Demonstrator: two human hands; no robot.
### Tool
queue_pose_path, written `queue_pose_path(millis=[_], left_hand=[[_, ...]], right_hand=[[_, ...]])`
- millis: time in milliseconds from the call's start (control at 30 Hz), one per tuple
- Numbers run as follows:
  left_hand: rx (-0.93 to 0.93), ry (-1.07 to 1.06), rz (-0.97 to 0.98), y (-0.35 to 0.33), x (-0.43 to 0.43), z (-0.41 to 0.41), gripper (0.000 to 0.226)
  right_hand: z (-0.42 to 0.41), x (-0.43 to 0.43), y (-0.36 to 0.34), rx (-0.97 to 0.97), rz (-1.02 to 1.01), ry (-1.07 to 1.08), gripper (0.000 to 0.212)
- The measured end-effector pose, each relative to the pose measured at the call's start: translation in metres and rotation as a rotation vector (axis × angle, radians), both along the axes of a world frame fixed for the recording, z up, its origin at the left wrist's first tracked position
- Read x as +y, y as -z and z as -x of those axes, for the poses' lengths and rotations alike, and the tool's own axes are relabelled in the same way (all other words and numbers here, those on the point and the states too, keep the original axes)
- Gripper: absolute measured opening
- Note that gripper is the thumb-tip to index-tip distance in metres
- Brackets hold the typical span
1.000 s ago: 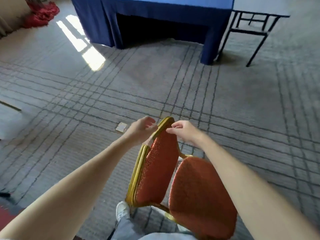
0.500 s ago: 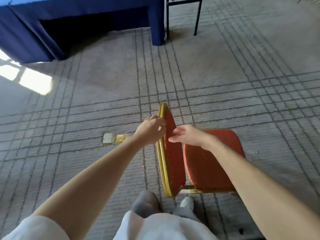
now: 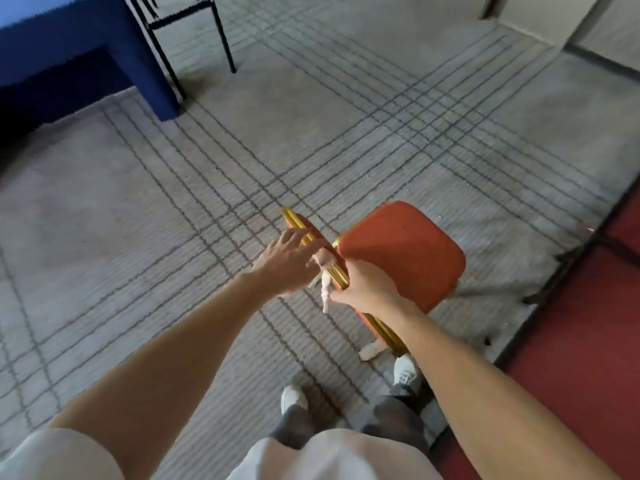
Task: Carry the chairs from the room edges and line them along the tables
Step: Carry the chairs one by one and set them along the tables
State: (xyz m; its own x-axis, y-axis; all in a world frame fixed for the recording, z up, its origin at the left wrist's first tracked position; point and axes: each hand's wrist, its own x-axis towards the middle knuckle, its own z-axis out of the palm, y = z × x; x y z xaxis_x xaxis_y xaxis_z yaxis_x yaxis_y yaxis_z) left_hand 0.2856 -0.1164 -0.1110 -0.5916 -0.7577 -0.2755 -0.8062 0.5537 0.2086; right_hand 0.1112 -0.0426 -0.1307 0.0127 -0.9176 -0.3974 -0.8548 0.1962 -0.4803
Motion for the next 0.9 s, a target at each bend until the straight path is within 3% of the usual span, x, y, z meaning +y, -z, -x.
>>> queue_pose_path(millis=[100, 300, 467, 600, 733, 900], left_hand=[[-0.035, 0.146, 0.039, -0.004, -0.005, -0.005, 0.058], [0.0, 0.447, 0.081, -0.013, -0.023, 0.032, 0.058], [0.11, 0.532, 0.196, -0.024, -0.045, 0.087, 0.068], [0.161, 0.517, 0.302, -0.03, -0.08, 0.132, 0.075], [0.304, 0.558, 0.397, -0.041, -0.11, 0.182, 0.076], [0.323, 0.579, 0.205, -0.072, -0.176, 0.277, 0.065]], right_hand=[[-0.002, 0.014, -0.019, 0.093, 0.023, -0.004, 0.022], [0.048, 0.025, -0.055, 0.172, -0.079, -0.102, 0.03], [0.092, 0.021, -0.086, 0.204, -0.025, 0.041, 0.022], [0.115, 0.0, -0.09, 0.274, 0.14, 0.216, 0.017], [0.127, -0.035, -0.08, 0.424, 0.398, 0.525, 0.023], [0.215, -0.091, -0.084, 0.535, 0.54, 0.583, 0.025]])
